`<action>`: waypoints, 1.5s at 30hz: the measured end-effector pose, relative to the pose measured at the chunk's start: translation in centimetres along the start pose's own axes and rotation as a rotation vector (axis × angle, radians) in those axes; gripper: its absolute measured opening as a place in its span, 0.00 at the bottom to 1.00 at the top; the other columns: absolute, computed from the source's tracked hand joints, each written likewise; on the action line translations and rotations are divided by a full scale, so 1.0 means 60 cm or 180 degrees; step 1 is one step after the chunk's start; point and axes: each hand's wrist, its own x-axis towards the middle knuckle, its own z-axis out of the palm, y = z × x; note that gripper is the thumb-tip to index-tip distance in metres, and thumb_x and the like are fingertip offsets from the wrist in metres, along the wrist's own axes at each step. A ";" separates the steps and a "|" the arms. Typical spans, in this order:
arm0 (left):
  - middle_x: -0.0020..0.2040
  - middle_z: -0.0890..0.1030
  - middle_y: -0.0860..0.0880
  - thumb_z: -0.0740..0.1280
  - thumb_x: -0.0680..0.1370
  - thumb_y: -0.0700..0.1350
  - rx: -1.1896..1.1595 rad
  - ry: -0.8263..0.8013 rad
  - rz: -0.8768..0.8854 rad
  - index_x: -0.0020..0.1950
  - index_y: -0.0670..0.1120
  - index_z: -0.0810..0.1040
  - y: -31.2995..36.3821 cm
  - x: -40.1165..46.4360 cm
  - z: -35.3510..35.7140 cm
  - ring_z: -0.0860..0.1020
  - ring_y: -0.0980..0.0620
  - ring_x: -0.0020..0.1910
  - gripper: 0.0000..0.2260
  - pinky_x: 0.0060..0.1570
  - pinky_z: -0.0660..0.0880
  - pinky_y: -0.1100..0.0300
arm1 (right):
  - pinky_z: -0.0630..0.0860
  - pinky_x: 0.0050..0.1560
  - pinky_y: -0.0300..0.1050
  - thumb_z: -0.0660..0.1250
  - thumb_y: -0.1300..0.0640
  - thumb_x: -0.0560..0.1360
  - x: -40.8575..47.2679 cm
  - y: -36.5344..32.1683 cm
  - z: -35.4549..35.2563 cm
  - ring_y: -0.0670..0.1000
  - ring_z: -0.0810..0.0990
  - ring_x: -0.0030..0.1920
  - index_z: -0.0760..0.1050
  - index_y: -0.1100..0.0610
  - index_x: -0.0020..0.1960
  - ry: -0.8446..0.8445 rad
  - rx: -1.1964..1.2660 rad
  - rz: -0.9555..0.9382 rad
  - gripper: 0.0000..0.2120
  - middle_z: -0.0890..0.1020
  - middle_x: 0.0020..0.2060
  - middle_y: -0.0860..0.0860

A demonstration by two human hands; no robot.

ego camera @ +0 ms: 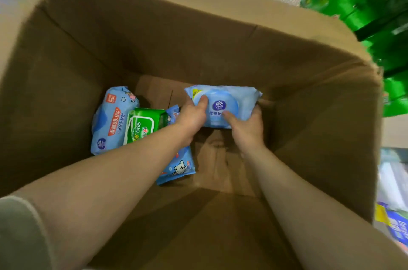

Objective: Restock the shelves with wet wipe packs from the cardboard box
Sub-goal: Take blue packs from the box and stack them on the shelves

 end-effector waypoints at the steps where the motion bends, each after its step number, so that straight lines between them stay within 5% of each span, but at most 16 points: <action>1: 0.72 0.72 0.47 0.57 0.81 0.60 -0.0036 0.0062 0.0050 0.76 0.48 0.64 0.004 -0.021 -0.005 0.70 0.44 0.70 0.27 0.63 0.65 0.59 | 0.81 0.54 0.44 0.82 0.57 0.68 -0.012 -0.013 -0.014 0.48 0.84 0.55 0.71 0.48 0.58 -0.0049 -0.0024 -0.0072 0.26 0.83 0.55 0.48; 5: 0.58 0.80 0.51 0.65 0.79 0.56 -0.0383 0.0222 0.0503 0.62 0.52 0.73 0.039 -0.112 -0.026 0.79 0.51 0.57 0.14 0.55 0.73 0.58 | 0.80 0.58 0.43 0.81 0.59 0.70 -0.071 -0.077 -0.089 0.48 0.82 0.58 0.69 0.50 0.61 -0.0111 0.0004 -0.0230 0.27 0.81 0.57 0.49; 9: 0.57 0.81 0.53 0.71 0.72 0.61 -0.0609 0.0321 0.0945 0.63 0.51 0.74 0.111 -0.237 -0.044 0.81 0.56 0.54 0.24 0.56 0.79 0.55 | 0.80 0.60 0.48 0.82 0.54 0.68 -0.138 -0.165 -0.184 0.47 0.82 0.58 0.67 0.54 0.66 -0.0135 0.0055 -0.0317 0.33 0.81 0.59 0.47; 13: 0.53 0.80 0.57 0.72 0.75 0.54 -0.0558 0.0330 0.1426 0.62 0.51 0.73 0.192 -0.374 -0.047 0.79 0.67 0.48 0.18 0.41 0.74 0.74 | 0.73 0.55 0.29 0.81 0.51 0.70 -0.212 -0.265 -0.302 0.43 0.77 0.54 0.66 0.52 0.69 0.0129 -0.0135 -0.0762 0.34 0.76 0.56 0.43; 16: 0.53 0.81 0.59 0.70 0.75 0.59 -0.0352 0.0351 0.1839 0.60 0.57 0.73 0.236 -0.467 -0.031 0.78 0.67 0.49 0.16 0.46 0.75 0.68 | 0.79 0.63 0.53 0.82 0.49 0.66 -0.247 -0.317 -0.394 0.45 0.82 0.58 0.69 0.50 0.68 0.0238 0.0101 -0.0908 0.36 0.81 0.59 0.44; 18: 0.53 0.82 0.59 0.68 0.73 0.64 -0.0173 0.0253 0.2064 0.58 0.59 0.75 0.262 -0.518 -0.011 0.80 0.61 0.52 0.17 0.53 0.77 0.57 | 0.81 0.60 0.57 0.81 0.54 0.69 -0.269 -0.344 -0.461 0.45 0.84 0.56 0.70 0.52 0.68 0.0209 0.0214 -0.0939 0.32 0.83 0.57 0.45; 22: 0.50 0.83 0.61 0.68 0.74 0.60 0.0177 -0.0042 0.2523 0.57 0.66 0.77 0.314 -0.617 0.044 0.81 0.62 0.50 0.11 0.52 0.79 0.53 | 0.79 0.49 0.34 0.78 0.53 0.72 -0.326 -0.375 -0.597 0.35 0.82 0.52 0.69 0.48 0.68 0.0546 0.0147 -0.1108 0.28 0.82 0.56 0.40; 26: 0.50 0.81 0.63 0.71 0.75 0.56 0.0722 -0.0456 0.3019 0.57 0.66 0.77 0.347 -0.699 0.118 0.79 0.66 0.47 0.12 0.44 0.77 0.64 | 0.75 0.42 0.29 0.78 0.54 0.72 -0.380 -0.355 -0.723 0.31 0.80 0.48 0.67 0.44 0.66 0.0894 0.0283 -0.0909 0.28 0.81 0.55 0.37; 28: 0.51 0.81 0.61 0.73 0.73 0.56 0.0927 -0.0700 0.3239 0.58 0.65 0.78 0.359 -0.733 0.165 0.79 0.65 0.49 0.15 0.46 0.78 0.61 | 0.76 0.40 0.27 0.80 0.58 0.70 -0.403 -0.335 -0.781 0.30 0.80 0.46 0.67 0.46 0.64 0.1106 0.0448 -0.0849 0.30 0.81 0.54 0.39; 31: 0.52 0.80 0.61 0.76 0.70 0.54 0.1078 -0.0941 0.3504 0.59 0.63 0.79 0.372 -0.772 0.241 0.78 0.64 0.51 0.19 0.53 0.77 0.57 | 0.81 0.55 0.41 0.83 0.60 0.65 -0.425 -0.302 -0.857 0.40 0.83 0.54 0.59 0.43 0.72 0.1468 0.0589 -0.0741 0.45 0.80 0.61 0.45; 33: 0.54 0.81 0.62 0.77 0.69 0.53 0.1165 -0.1069 0.3692 0.60 0.63 0.79 0.382 -0.795 0.296 0.78 0.64 0.53 0.20 0.55 0.76 0.59 | 0.81 0.58 0.42 0.84 0.61 0.65 -0.435 -0.284 -0.908 0.46 0.82 0.60 0.52 0.39 0.76 0.1679 0.0604 -0.0750 0.54 0.78 0.65 0.48; 35: 0.55 0.81 0.61 0.77 0.69 0.53 0.1249 -0.1169 0.3929 0.60 0.65 0.78 0.395 -0.817 0.348 0.78 0.63 0.55 0.21 0.55 0.75 0.63 | 0.81 0.56 0.41 0.83 0.63 0.65 -0.443 -0.273 -0.959 0.46 0.82 0.60 0.54 0.39 0.76 0.1860 0.0685 -0.0777 0.52 0.79 0.65 0.47; 39: 0.54 0.78 0.65 0.76 0.71 0.52 0.1329 -0.1410 0.4282 0.58 0.69 0.75 0.437 -0.875 0.439 0.75 0.70 0.51 0.20 0.46 0.66 0.80 | 0.82 0.57 0.55 0.84 0.61 0.64 -0.455 -0.260 -1.046 0.47 0.85 0.54 0.62 0.38 0.67 0.2401 0.0704 -0.0745 0.44 0.83 0.58 0.46; 45: 0.54 0.79 0.71 0.77 0.71 0.49 0.1131 -0.1852 0.4609 0.60 0.69 0.76 0.514 -0.932 0.544 0.75 0.75 0.54 0.23 0.48 0.68 0.81 | 0.80 0.53 0.55 0.85 0.56 0.62 -0.455 -0.269 -1.153 0.49 0.85 0.49 0.60 0.38 0.61 0.3081 0.0634 -0.0741 0.41 0.85 0.52 0.48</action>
